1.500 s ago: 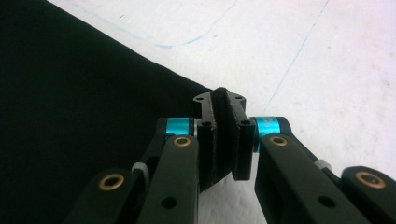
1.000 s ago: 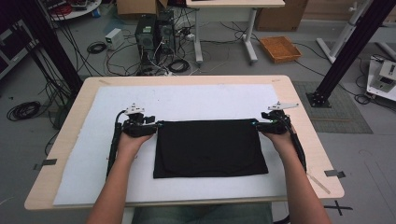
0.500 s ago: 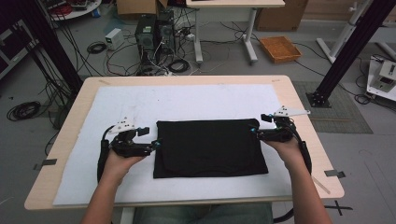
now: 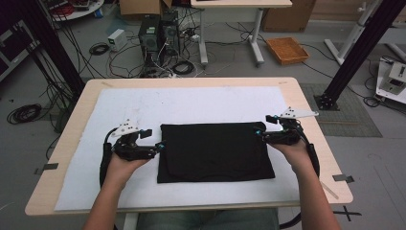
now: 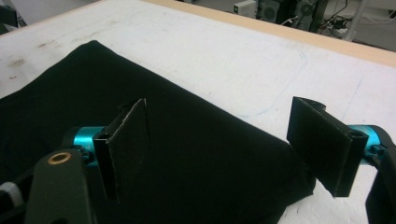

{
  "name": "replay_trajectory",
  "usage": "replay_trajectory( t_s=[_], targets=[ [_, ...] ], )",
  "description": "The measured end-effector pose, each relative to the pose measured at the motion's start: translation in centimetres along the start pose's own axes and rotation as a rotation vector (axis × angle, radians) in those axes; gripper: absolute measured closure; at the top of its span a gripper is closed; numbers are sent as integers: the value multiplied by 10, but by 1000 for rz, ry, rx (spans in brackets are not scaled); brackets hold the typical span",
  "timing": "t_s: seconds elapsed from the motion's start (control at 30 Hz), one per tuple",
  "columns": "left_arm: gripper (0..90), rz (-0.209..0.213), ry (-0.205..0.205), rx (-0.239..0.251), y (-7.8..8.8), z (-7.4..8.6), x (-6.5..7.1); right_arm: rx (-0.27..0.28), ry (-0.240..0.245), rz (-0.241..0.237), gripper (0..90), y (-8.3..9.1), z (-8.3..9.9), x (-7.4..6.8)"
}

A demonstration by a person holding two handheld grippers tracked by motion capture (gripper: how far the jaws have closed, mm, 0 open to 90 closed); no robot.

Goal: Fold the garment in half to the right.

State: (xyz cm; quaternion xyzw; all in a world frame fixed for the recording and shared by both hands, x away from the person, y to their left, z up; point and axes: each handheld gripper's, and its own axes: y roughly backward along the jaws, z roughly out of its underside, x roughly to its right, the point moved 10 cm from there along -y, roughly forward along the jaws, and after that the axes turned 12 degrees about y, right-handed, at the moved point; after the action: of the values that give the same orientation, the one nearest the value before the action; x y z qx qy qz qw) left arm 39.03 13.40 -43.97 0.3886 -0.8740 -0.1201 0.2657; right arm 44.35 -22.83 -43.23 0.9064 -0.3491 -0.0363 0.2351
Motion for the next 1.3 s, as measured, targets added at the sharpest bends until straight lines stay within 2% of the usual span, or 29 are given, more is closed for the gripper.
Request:
replay_trajectory(
  t_s=[0.07, 0.13, 0.23, 0.4, 0.5, 0.57, 0.63, 0.7, 0.8, 0.87, 0.97, 1.0, 1.07, 1.13, 1.2, 1.3],
  targets=[
    [197, -13, -5, -9, 1, 3, 1, 10, 1, -7, 209, 0, -5, -2],
    [197, -28, -6, -49, 3, 13, 2, 20, 6, -8, 209, -1, -11, -4],
    [197, -51, 6, -82, 8, 29, 3, 17, 18, -12, 209, -5, -15, -7],
    [202, -37, 21, -182, 11, 74, 7, -5, 39, -23, 209, -15, -16, -13],
    [213, -28, 39, -213, 8, 87, 6, -10, 47, -24, 209, -17, -16, -15],
    [231, -10, 29, -246, 4, 94, 11, -14, 48, -23, 209, -18, -16, -15],
    [239, -21, 17, -245, 1, 95, 15, -11, 50, -21, 209, -17, -15, -16],
    [239, -12, 17, -248, -2, 96, 20, -16, 46, -21, 209, -17, -13, -16],
    [239, -23, -13, -253, -8, 97, 28, -20, 45, -20, 209, -17, -11, -14],
    [239, 2, -9, -252, -14, 97, 34, -23, 45, -18, 209, -18, -10, -14],
    [246, -10, -46, -255, -19, 97, 37, -26, 50, -24, 209, -19, -11, -18],
    [284, -28, -46, -246, -20, 96, 36, -25, 54, -26, 209, -20, -11, -19],
    [436, -55, -52, -238, -19, 94, 32, -25, 66, -29, 209, -20, -13, -21],
    [503, -51, -37, -227, -17, 93, 29, -22, 74, -31, 209, -20, -16, -23],
    [559, -73, -38, -225, -17, 93, 27, -23, 77, -28, 209, -19, -17, -23],
    [618, -131, -118, -227, -17, 95, 28, -28, 84, -27, 209, -20, -18, -25]
  ],
)
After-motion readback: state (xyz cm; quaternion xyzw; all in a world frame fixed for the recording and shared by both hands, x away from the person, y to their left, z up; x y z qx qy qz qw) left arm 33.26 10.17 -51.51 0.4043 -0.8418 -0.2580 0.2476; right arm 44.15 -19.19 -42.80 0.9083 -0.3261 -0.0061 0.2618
